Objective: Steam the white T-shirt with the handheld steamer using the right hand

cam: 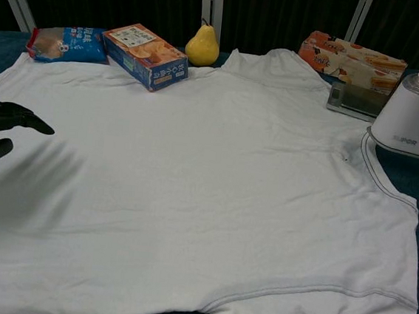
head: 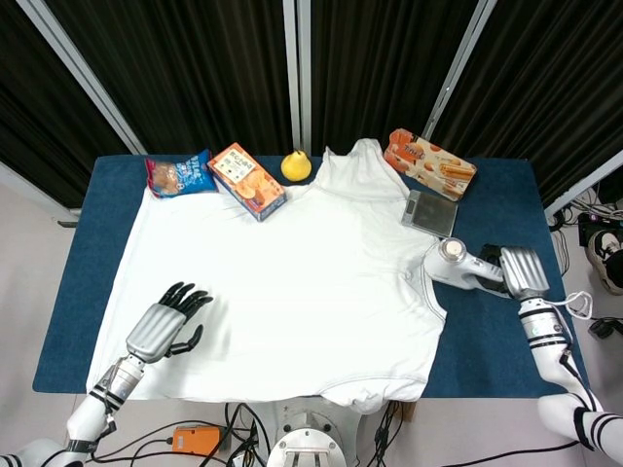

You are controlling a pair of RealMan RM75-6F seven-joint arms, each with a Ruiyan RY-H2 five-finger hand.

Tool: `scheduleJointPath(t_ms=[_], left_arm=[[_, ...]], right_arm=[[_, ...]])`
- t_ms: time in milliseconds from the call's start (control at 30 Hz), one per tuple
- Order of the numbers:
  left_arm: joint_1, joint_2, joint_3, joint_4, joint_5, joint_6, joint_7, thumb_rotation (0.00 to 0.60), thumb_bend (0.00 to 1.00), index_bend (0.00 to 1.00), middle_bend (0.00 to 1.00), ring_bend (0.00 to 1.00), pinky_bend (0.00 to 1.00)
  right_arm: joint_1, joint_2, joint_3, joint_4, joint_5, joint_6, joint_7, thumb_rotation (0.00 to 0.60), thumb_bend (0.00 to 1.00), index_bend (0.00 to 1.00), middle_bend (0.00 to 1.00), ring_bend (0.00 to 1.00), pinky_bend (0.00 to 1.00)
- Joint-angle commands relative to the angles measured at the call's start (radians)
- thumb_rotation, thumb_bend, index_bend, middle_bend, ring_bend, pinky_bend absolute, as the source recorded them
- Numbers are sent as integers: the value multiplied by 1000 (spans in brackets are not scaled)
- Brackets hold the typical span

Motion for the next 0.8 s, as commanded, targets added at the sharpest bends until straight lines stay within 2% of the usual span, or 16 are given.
scheduleJointPath(t_ms=[33, 200, 267, 300, 367, 467, 600, 667, 800], left_arm=[[1, 3, -2, -3, -4, 0, 2, 0, 428, 158, 131, 8, 0], [-1, 8, -4, -11, -9, -4, 12, 0, 428, 158, 131, 8, 0], [0, 10, -5, -16, -10, -4, 16, 0, 428, 158, 131, 8, 0], [0, 11, -5, -18, -11, -3, 17, 0, 428, 158, 131, 8, 0], [2, 13, -6, -21, -12, -2, 19, 0, 427, 158, 131, 8, 0], [3, 15, -6, -24, -14, -1, 21, 0, 426, 158, 131, 8, 0], [4, 17, -8, -25, -16, 1, 21, 0, 425, 157, 131, 8, 0], [4, 19, -9, -25, -17, 2, 20, 0, 424, 157, 131, 8, 0], [6, 25, -14, -26, -20, 7, 17, 0, 421, 158, 131, 8, 0]], right_arm=[[-12, -42, 1, 90, 22, -45, 44, 600, 683, 995, 900, 810, 971], [-8, -89, -1, 177, 5, -70, 97, 600, 683, 956, 900, 763, 915], [-5, -96, -4, 194, -6, -78, 108, 600, 682, 884, 872, 687, 836], [-5, -96, -5, 197, -10, -79, 111, 600, 674, 815, 820, 620, 768], [-4, -93, -5, 198, -15, -85, 112, 600, 588, 650, 660, 461, 613], [-9, -86, 0, 188, -16, -79, 105, 600, 365, 368, 436, 256, 397], [-17, -57, 4, 144, -7, -88, 79, 600, 230, 116, 262, 112, 254], [-22, -36, 7, 115, 2, -96, 57, 600, 186, 40, 200, 56, 187], [-30, 8, 12, 50, 22, -113, 14, 600, 40, 0, 125, 0, 103]])
